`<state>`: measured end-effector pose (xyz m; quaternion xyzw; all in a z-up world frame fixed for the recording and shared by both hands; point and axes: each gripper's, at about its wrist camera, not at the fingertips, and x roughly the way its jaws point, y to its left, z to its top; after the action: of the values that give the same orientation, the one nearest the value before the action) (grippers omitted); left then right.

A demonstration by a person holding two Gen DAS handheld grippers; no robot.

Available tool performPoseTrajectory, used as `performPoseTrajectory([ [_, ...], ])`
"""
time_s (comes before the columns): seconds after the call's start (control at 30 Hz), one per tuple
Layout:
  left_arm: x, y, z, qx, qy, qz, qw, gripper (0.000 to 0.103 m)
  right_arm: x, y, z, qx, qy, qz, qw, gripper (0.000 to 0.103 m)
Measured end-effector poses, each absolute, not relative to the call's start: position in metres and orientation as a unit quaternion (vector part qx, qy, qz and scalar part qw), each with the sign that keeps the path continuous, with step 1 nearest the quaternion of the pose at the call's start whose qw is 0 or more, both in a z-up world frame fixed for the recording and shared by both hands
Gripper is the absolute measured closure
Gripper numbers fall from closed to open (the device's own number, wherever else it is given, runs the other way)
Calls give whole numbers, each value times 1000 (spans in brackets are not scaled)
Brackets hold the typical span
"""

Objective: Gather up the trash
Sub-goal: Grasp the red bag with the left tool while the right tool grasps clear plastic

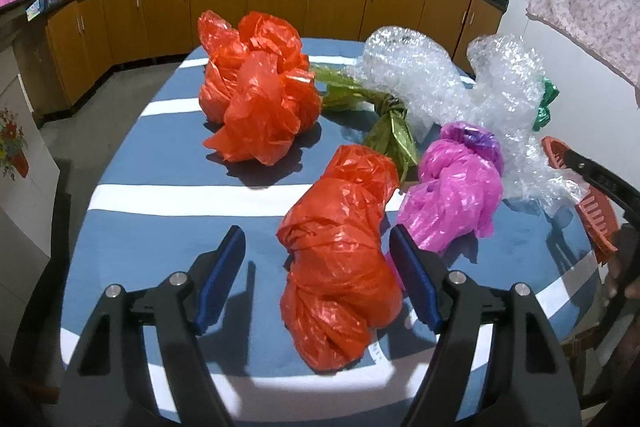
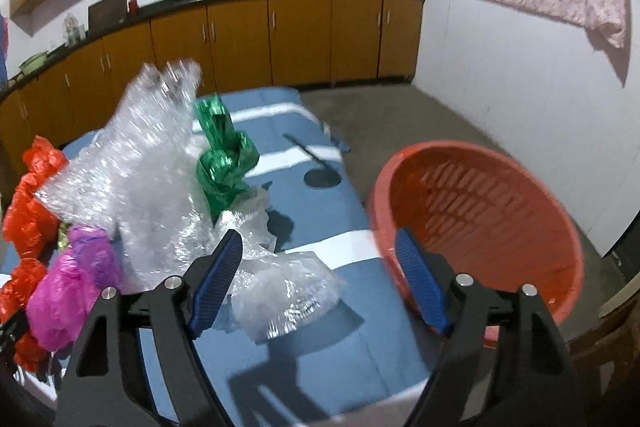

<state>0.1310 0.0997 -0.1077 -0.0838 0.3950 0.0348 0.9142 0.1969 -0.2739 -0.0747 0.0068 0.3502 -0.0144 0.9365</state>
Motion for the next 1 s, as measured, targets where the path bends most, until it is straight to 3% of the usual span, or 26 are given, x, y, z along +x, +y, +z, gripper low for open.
performPoseTrajectory([
  [0.17,143,102,-113,-88,406,36,909,31,209,-267,-93,2,382,3,924,25],
  [0.43,154,105,-118,-91,419,35,903,40,222,-251,-95,3,395,47,917,38],
  [0.57,155,105,-121,-94,425,33,900,41,227,-243,-96,7,405,71,912,51],
  [0.67,152,104,-121,-95,426,31,899,42,231,-243,-100,9,414,87,906,69],
  [0.73,150,105,-121,-97,425,28,899,49,229,-242,-101,8,414,91,906,78],
  [0.87,148,108,-120,-104,425,21,899,58,220,-245,-99,8,411,93,907,80],
  [1.0,143,109,-117,-108,421,20,900,59,211,-251,-96,8,406,91,909,80],
])
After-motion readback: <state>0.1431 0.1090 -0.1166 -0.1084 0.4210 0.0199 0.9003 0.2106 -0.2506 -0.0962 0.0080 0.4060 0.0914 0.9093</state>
